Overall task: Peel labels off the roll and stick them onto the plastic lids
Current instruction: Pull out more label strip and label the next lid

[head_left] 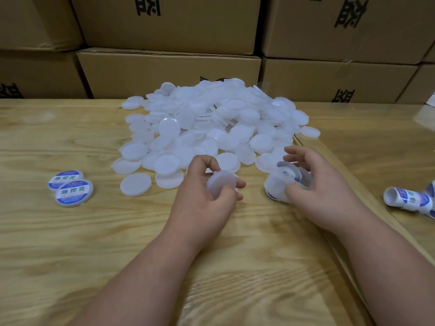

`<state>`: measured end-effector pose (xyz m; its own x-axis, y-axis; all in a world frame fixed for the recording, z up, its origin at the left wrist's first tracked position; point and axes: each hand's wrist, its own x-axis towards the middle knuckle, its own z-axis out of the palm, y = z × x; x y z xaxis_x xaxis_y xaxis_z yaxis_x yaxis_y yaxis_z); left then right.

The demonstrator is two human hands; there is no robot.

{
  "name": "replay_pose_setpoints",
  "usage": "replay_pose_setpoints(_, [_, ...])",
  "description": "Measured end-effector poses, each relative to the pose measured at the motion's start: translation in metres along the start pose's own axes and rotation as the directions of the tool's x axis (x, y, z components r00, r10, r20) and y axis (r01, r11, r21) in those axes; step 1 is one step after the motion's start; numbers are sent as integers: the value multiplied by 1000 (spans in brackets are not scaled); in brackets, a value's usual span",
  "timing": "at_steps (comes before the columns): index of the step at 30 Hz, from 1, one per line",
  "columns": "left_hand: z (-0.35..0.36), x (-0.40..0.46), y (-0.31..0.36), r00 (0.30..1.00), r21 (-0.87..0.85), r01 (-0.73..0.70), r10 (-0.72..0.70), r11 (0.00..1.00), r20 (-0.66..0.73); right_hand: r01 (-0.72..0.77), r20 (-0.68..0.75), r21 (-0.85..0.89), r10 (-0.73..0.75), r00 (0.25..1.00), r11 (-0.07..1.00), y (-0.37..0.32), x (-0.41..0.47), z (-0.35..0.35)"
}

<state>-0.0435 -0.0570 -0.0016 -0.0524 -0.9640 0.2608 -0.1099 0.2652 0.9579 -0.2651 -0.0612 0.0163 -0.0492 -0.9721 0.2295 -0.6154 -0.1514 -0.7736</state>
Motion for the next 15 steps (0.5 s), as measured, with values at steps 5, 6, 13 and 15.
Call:
replay_pose_setpoints(5, [-1,0,3,998,-42,3,-1,999,59,29,-71,-164,-41,997,986,0,0,1])
replay_pose_setpoints(6, [-1,0,3,998,-40,5,-2,999,69,31,-80,-191,-47,996,981,0,0,2])
replay_pose_setpoints(13, [0,2,-3,995,37,-37,33,999,96,47,25,-180,-43,999,983,3,2,-5])
replay_pose_setpoints(15, [0,2,-4,994,75,-57,50,996,97,40,7,-176,-40,999,984,2,2,-4])
